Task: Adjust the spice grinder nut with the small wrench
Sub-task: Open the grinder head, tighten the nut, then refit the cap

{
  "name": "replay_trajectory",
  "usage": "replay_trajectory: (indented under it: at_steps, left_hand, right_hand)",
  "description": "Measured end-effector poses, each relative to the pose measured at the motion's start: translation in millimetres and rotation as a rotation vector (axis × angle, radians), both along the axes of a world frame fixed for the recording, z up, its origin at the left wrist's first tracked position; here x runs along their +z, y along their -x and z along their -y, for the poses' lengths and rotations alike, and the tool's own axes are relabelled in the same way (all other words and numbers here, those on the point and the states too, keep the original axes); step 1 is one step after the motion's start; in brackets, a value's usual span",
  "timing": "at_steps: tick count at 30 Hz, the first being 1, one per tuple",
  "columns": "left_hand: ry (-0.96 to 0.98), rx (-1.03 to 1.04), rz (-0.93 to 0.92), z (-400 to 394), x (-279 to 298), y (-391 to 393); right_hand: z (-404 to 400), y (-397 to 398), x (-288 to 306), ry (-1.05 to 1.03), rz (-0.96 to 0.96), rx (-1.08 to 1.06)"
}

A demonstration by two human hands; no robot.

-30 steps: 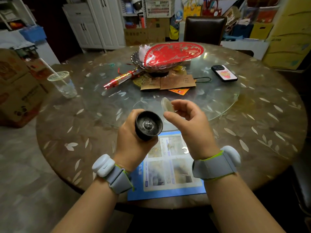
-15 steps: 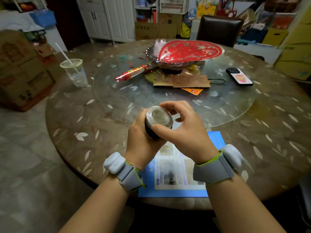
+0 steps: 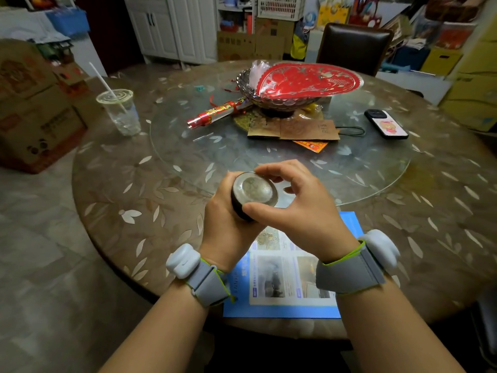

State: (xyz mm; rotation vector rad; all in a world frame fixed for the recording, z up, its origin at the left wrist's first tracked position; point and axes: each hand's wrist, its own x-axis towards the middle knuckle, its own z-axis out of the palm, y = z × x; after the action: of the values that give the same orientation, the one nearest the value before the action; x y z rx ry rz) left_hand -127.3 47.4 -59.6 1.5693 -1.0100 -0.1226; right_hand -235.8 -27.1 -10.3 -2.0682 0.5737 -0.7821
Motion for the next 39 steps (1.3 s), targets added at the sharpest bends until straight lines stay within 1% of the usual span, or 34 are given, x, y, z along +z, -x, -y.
replay_trajectory:
  at_steps: [5,8,13,19,21,23,25,28,34,37,39]
  left_hand:
    - [0.011,0.023,-0.014,0.3,-1.1,-3.8]
    - [0.03,0.014,-0.031,2.7,-1.5,-3.4]
    - [0.023,0.005,-0.032,4.4,-1.9,-3.2]
    - [0.015,-0.024,-0.075,8.5,7.3,-12.8]
    - [0.035,-0.014,-0.11,5.2,9.7,-17.9]
    - [0.093,0.009,-0.192,0.6,9.9,-25.4]
    - [0.123,0.056,-0.281,-2.3,10.1,-34.2]
    - [0.142,0.107,-0.372,-4.9,14.9,-44.9]
    - [0.165,0.109,-0.408,-8.6,37.4,-46.2]
    - [0.183,0.057,-0.41,-4.8,49.8,-43.4]
    - [0.157,0.005,-0.394,4.3,57.5,-45.2]
  right_hand:
    - [-4.3,-6.8,-11.3,-0.164,0.102,0.013]
    - [-6.3,-8.4,-18.9,-0.198,0.154,0.01]
    - [-4.6,-8.5,-23.1,-0.189,0.148,0.002]
    - [-2.7,-19.4,-18.4,-0.263,0.138,-0.004]
    - [-5.2,-23.8,-20.9,-0.357,0.154,0.032]
    - [-9.4,-25.5,-26.9,-0.457,0.177,0.057]
    - [-13.6,-24.9,-32.8,-0.488,0.157,0.059]
    - [-17.8,-23.0,-37.3,-0.486,0.134,0.053]
    - [-18.7,-16.2,-38.0,-0.403,0.089,0.01]
    - [-15.1,-12.2,-38.9,-0.384,0.054,-0.004]
    - [-10.0,-11.1,-39.1,-0.348,0.022,-0.009]
